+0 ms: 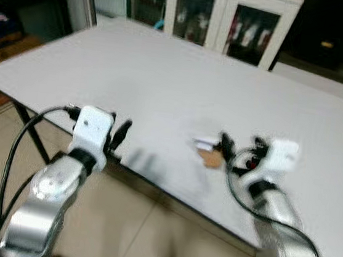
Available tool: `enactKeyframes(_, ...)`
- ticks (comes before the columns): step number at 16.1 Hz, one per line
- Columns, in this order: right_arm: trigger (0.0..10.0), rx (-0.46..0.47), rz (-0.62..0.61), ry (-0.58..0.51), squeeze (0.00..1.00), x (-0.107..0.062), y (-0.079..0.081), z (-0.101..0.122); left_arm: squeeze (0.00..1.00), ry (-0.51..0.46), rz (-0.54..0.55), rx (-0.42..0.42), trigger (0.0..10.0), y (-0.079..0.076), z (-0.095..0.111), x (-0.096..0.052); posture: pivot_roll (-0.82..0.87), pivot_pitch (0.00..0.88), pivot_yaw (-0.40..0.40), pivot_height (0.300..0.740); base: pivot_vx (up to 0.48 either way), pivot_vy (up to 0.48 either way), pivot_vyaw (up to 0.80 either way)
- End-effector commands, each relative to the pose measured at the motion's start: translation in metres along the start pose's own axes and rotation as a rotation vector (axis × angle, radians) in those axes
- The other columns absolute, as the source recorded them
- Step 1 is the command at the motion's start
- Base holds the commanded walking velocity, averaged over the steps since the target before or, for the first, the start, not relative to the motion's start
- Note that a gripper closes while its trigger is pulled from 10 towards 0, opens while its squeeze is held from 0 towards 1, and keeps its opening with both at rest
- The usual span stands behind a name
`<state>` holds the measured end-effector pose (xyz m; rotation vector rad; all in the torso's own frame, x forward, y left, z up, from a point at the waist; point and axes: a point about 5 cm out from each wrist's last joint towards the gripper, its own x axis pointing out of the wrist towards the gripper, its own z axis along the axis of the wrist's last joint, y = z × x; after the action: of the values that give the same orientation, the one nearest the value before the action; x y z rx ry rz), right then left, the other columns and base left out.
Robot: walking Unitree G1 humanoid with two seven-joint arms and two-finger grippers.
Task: Picking trash to rubbish bin
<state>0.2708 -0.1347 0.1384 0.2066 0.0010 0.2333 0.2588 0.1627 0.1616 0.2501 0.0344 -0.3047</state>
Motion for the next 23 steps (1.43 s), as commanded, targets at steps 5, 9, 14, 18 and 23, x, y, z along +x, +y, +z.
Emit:
enactKeyframes(5, 10.0, -0.045, 0.043, 0.069, 1.00, 0.048, -0.009, -0.013, 0.00, 0.024, -0.158, 0.048, 10.0, -0.024, -0.001, -0.001, 0.03, 0.018, -0.061, 0.740, 0.000, 0.000, 0.00)
enactKeyframes(9, 10.0, -0.146, 0.006, 0.185, 0.06, 0.085, -0.011, -0.027, 0.00, 0.015, -0.237, 0.028, 10.0, -0.032, 0.003, -0.004, 0.04, 0.023, -0.080, 0.740, 0.000, 0.000, 0.00)
enactKeyframes(14, 10.0, -0.219, -0.154, 0.325, 0.00, 0.096, -0.021, -0.047, 0.00, 0.015, -0.297, 0.009, 10.0, -0.040, 0.005, -0.012, 0.05, 0.037, -0.090, 0.740, 0.000, 0.000, 0.00)
enactKeyframes(18, 10.0, -0.274, -0.101, 0.391, 0.00, 0.089, -0.017, -0.068, 0.00, 0.022, -0.303, 0.014, 10.0, -0.039, 0.005, -0.014, 0.06, 0.046, -0.089, 0.740, 0.000, 0.000, 0.00)
enactKeyframes(23, 0.0, -0.241, -0.046, 0.387, 0.00, 0.088, -0.013, -0.071, 0.00, 0.025, -0.296, 0.010, 10.0, -0.039, 0.005, -0.015, 0.06, 0.044, -0.094, 0.740, 0.000, 0.000, 0.00)
